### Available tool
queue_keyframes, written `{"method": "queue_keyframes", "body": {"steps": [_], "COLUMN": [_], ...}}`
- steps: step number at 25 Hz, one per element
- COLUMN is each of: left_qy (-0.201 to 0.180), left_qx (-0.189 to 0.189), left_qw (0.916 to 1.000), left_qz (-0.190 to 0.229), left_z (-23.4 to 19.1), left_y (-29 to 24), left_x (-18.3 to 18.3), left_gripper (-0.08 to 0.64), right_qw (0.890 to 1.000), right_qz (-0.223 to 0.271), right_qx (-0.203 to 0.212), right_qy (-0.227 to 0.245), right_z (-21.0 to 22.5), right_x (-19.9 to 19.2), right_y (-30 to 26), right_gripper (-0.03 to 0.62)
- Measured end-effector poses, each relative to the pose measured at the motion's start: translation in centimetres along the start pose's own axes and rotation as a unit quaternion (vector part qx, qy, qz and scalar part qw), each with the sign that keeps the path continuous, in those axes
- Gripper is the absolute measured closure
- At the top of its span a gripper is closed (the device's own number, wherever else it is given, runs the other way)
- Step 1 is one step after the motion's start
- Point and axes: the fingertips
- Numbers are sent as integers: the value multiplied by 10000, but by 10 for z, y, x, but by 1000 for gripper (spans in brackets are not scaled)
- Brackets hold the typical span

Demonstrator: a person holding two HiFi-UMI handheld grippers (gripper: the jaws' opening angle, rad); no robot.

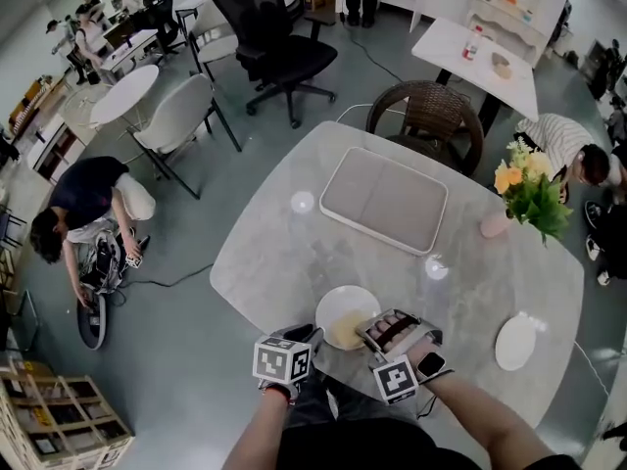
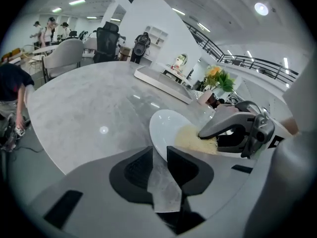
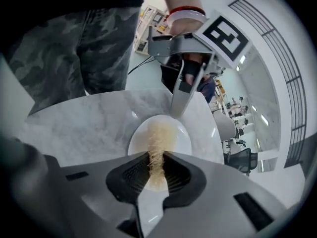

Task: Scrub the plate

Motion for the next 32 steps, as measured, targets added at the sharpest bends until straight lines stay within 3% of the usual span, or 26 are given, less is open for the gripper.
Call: {"method": "queue_keyframes", "body": {"steps": [7,12,18,20,23,25,27,32], "left_qy": [156,-42,-186,-241,-334,-406,-520,-333], "left_qx": [-525,-859,-1129,-1175,-1255,-1263,-1247,-1318], "left_qw": [9974,9933,9883,9872,9851,9848,9849,9854], "left_qz": [-475,-772,-1005,-1052,-1131,-1123,-1084,-1025], "left_z": [3,6,7,6,8,7,4,-2], "left_y": [-7,-10,-9,-9,-7,-7,-6,-7], "left_x": [-5,-6,-9,-7,-10,-10,-8,-5], "left_gripper": [472,480,480,482,488,492,499,499], "right_qw": [9993,9982,9964,9954,9937,9931,9945,9897], "right_qz": [194,65,-822,-930,-636,-592,-655,-1271], "right_qx": [-186,-337,-166,-238,-600,-664,-544,489], "right_qy": [-246,-500,150,-37,-703,-761,-602,439], "right_z": [12,29,40,44,49,47,40,6], "right_x": [17,16,-13,-21,-14,-14,-16,-33], "right_y": [-11,-26,-34,-34,-32,-29,-25,-6], "right_gripper": [531,531,531,531,531,531,531,531]}}
Point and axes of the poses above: the fingertips, and each gripper's own axes: y backward along the fingers, z to its right, x out of its top, and after that the axes turned 6 degrees about z, right-handed
